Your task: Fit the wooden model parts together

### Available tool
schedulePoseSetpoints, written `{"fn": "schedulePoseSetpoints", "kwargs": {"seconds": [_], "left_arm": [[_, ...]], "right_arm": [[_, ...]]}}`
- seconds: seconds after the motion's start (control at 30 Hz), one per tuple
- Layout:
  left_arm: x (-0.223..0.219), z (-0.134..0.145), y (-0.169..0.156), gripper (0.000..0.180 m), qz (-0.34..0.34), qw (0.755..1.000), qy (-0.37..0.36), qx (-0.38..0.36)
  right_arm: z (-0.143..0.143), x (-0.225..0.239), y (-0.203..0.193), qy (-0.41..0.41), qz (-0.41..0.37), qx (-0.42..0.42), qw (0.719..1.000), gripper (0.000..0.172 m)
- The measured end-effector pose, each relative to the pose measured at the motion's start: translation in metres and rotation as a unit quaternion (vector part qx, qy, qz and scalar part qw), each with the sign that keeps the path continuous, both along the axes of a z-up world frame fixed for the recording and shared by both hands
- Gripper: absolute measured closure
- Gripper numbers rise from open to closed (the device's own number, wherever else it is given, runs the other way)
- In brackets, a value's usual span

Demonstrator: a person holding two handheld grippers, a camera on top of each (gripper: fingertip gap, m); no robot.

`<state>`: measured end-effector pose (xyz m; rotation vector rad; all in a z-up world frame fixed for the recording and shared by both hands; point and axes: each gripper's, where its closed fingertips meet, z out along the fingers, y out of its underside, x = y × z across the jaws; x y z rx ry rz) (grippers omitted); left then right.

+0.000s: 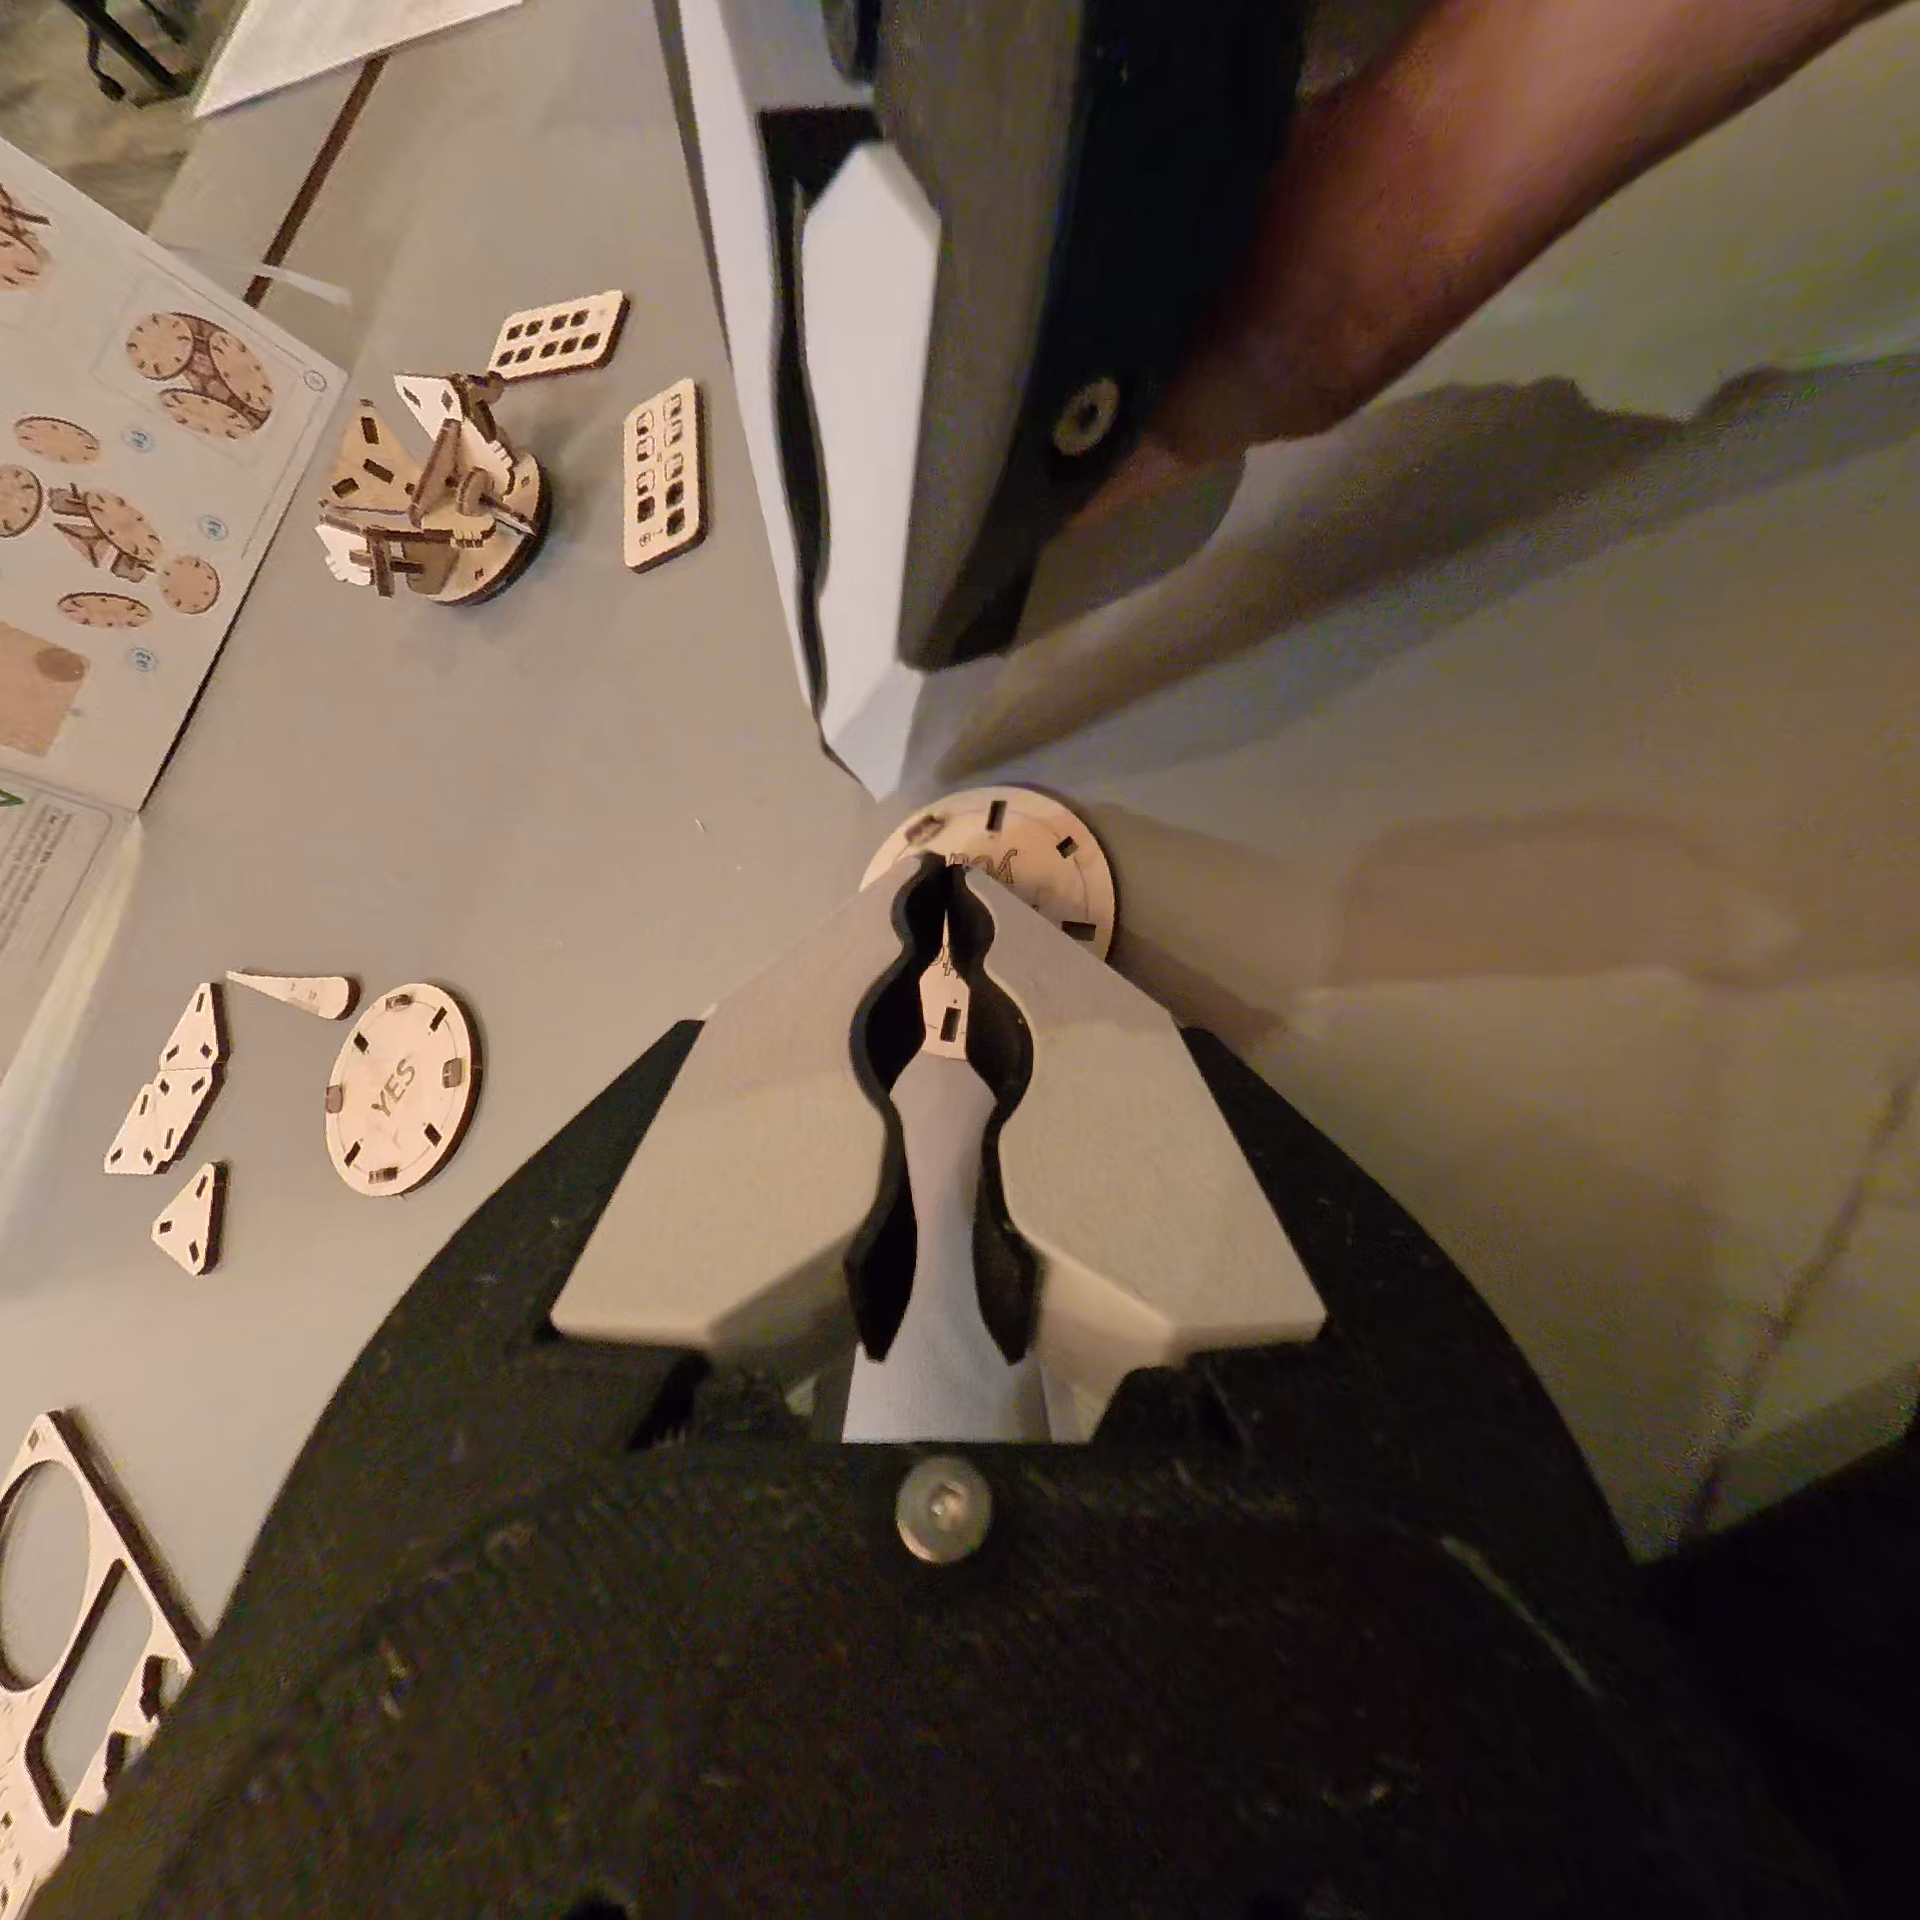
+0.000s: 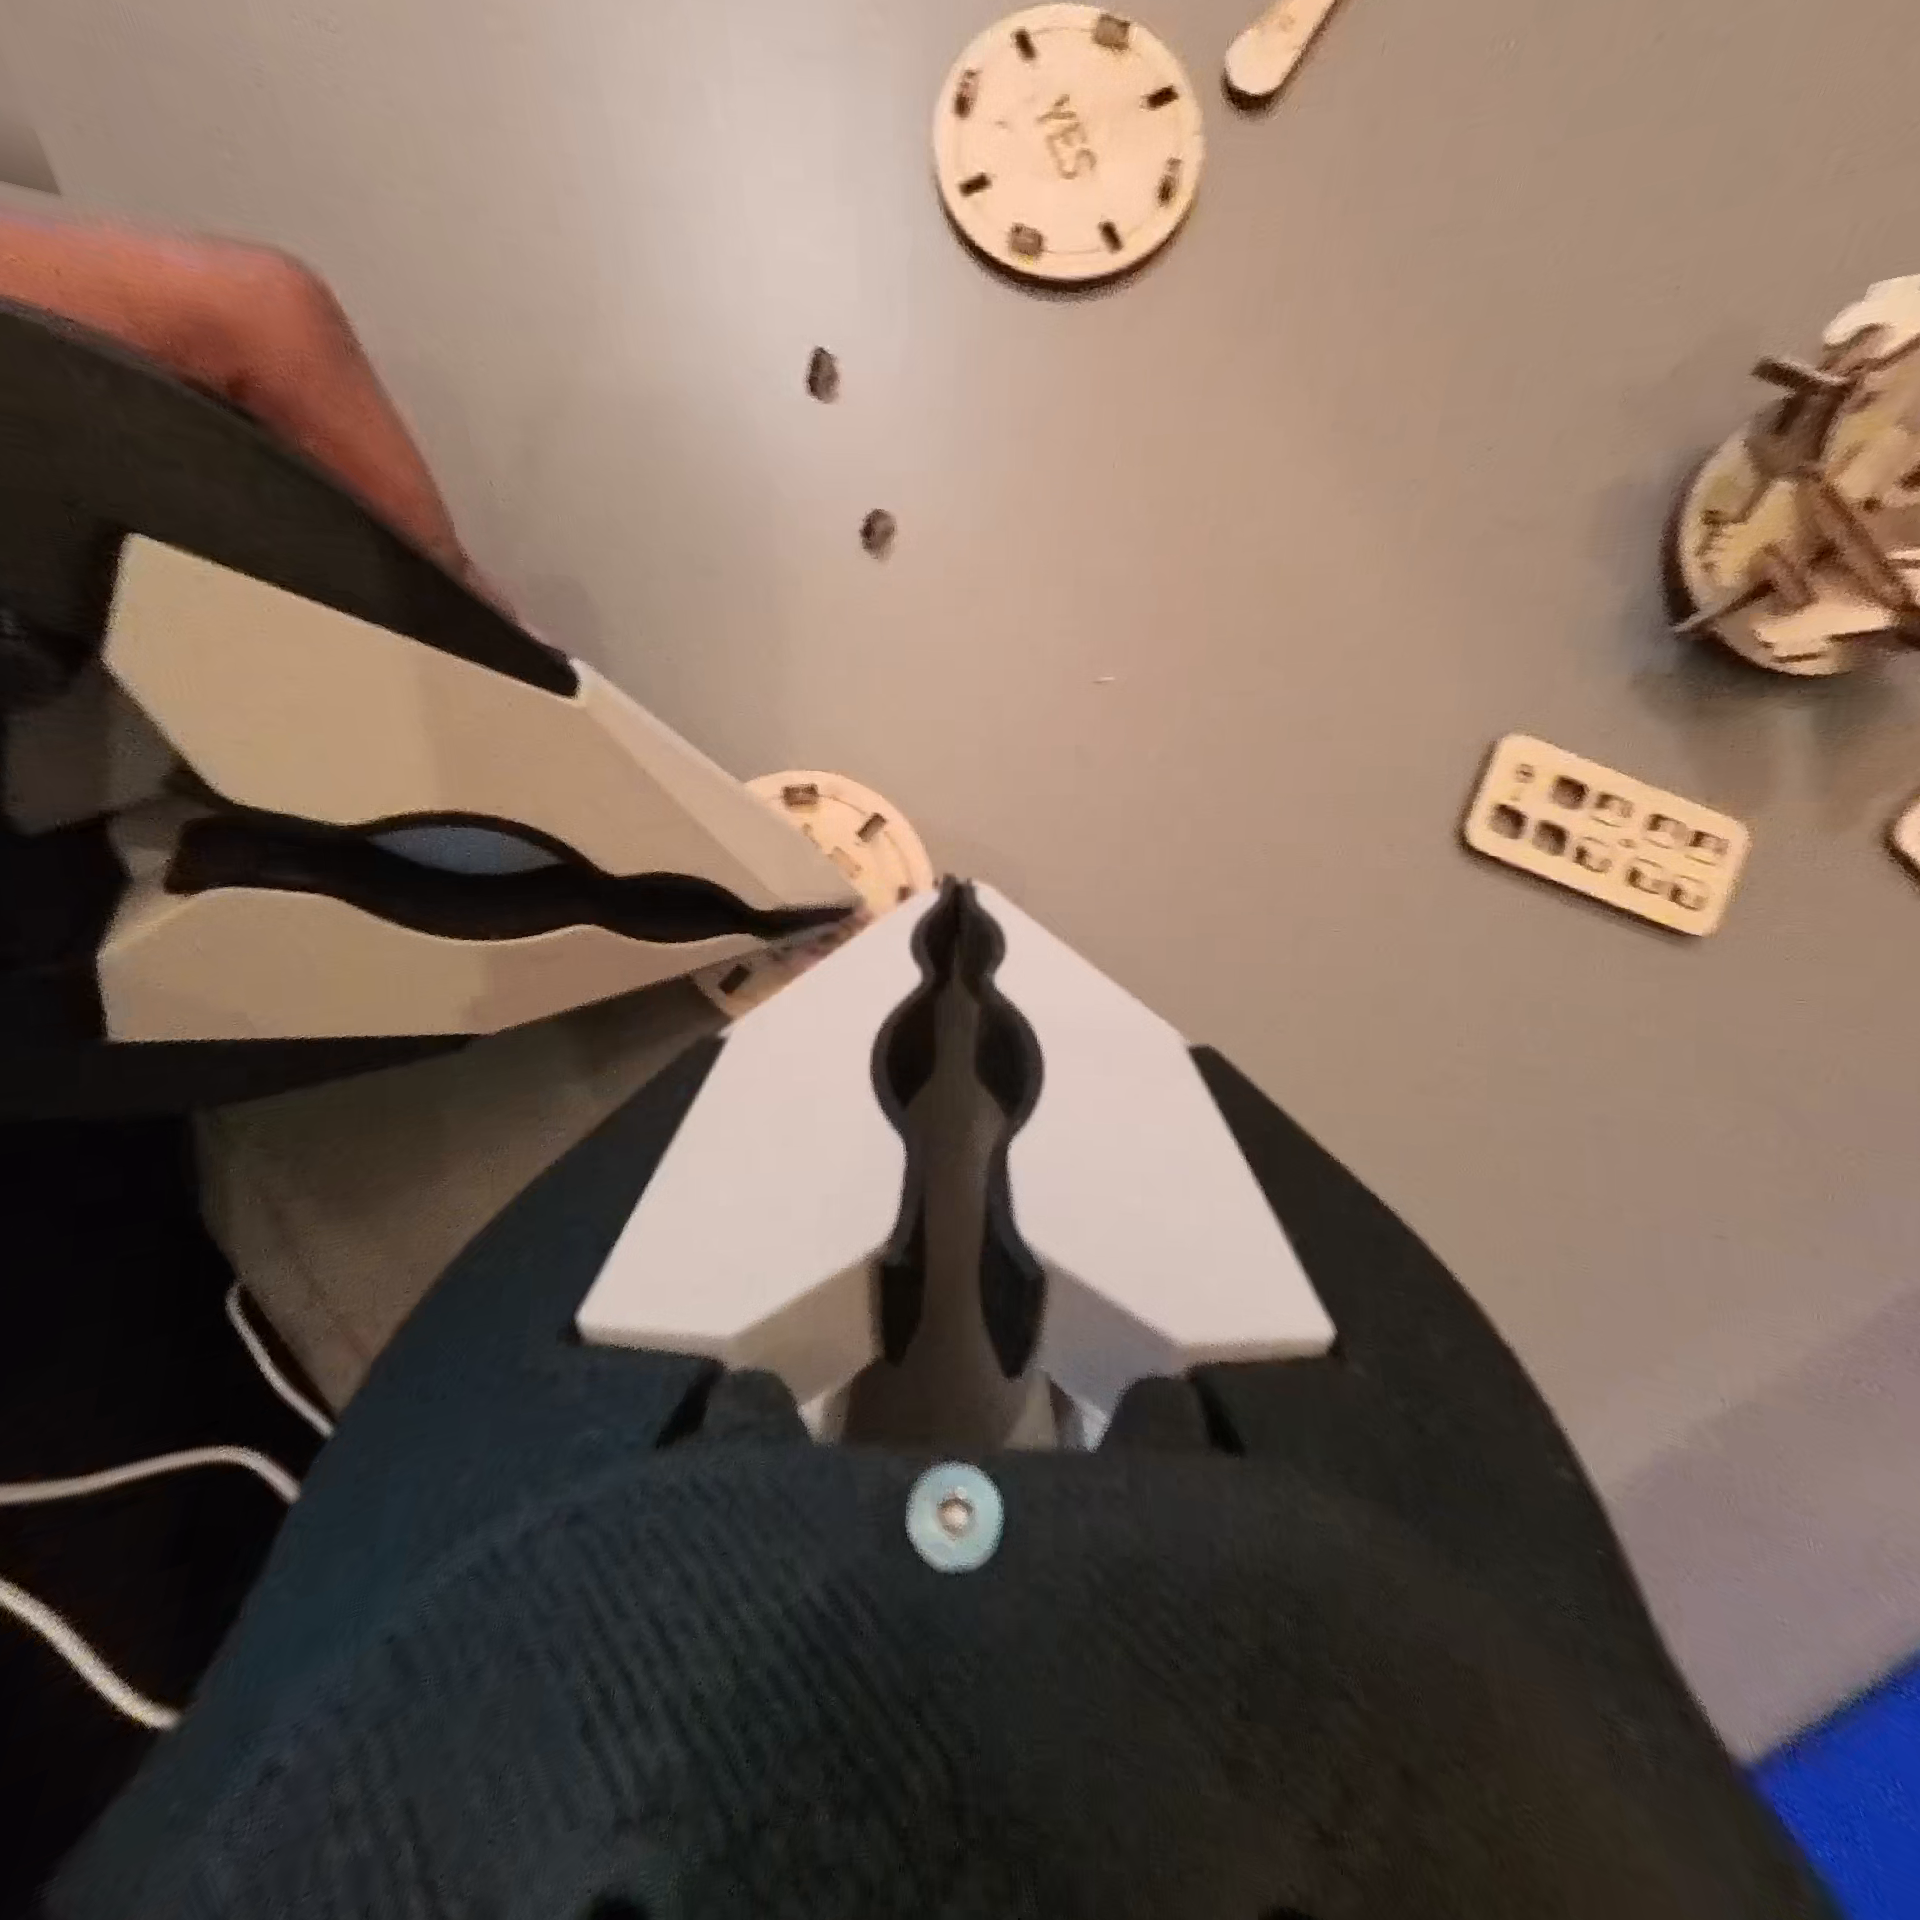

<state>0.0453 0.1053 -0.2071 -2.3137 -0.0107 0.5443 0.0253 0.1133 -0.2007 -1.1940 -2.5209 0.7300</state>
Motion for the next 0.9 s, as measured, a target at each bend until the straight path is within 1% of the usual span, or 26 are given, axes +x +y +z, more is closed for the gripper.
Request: {"fn": "schedulePoseSetpoints", "kwargs": {"seconds": [0.03,0.1,0.13,0.2,0.23,0.27,0.3,0.43,0.47,0.53,0.57,0.7,0.77,0.83,0.87,0.9], "left_arm": [[0.0,0.0,0.0,0.18,0.0,1.0,0.0,0.0],[0.0,0.0,0.0,0.18,0.0,1.0,0.002,0.0],[0.0,0.0,0.0,0.18,0.0,1.0,0.002,0.0],[0.0,0.0,0.0,0.18,0.0,1.0,0.003,0.0],[0.0,0.0,0.0,0.18,0.0,1.0,0.002,-0.001],[0.0,0.0,0.0,0.18,0.0,1.0,0.002,-0.001],[0.0,0.0,0.0,0.18,0.0,1.0,0.001,0.0],[0.0,0.0,0.0,0.18,0.0,1.0,0.004,-0.001],[0.0,0.0,0.0,0.18,0.0,1.0,0.004,-0.001],[0.0,0.0,0.0,0.18,0.0,1.0,0.004,-0.001],[0.0,0.0,0.0,0.18,0.0,1.0,0.003,-0.001],[0.0,0.0,0.0,0.18,0.0,1.0,0.004,-0.001],[0.0,0.0,0.0,0.18,0.0,1.0,0.004,-0.001],[0.0,0.0,0.0,0.18,0.0,1.0,0.003,-0.001],[0.0,0.0,0.0,0.18,0.0,1.0,0.003,0.0],[0.0,0.0,0.0,0.18,0.0,1.0,0.003,-0.001]], "right_arm": [[0.004,-0.002,0.0,0.013,0.001,0.001,1.0,0.172],[0.015,-0.002,-0.01,0.03,0.014,-0.026,0.999,0.172],[0.014,0.0,-0.014,0.023,0.021,-0.03,0.999,0.172],[-0.002,0.005,-0.006,-0.007,0.02,0.006,1.0,0.171],[0.0,0.001,-0.003,0.005,0.011,0.004,1.0,0.172],[0.0,-0.002,0.004,0.006,0.001,0.019,1.0,0.172],[0.002,-0.004,0.007,0.016,-0.004,0.022,1.0,0.172],[0.03,-0.016,-0.008,0.089,-0.007,-0.043,0.995,0.172],[0.029,-0.016,-0.009,0.088,-0.003,-0.041,0.995,0.172],[0.013,-0.01,-0.007,0.049,0.004,-0.019,0.999,0.172],[0.009,-0.008,-0.008,0.044,0.011,-0.015,0.999,0.172],[0.023,-0.005,-0.017,0.074,0.031,-0.035,0.996,0.172],[0.019,-0.003,-0.015,0.066,0.035,-0.028,0.997,0.172],[0.006,0.001,-0.009,0.04,0.037,-0.002,0.999,0.172],[-0.005,0.003,-0.002,0.023,0.03,0.029,0.999,0.172],[-0.008,0.002,0.003,0.026,0.028,0.052,0.998,0.172]]}}
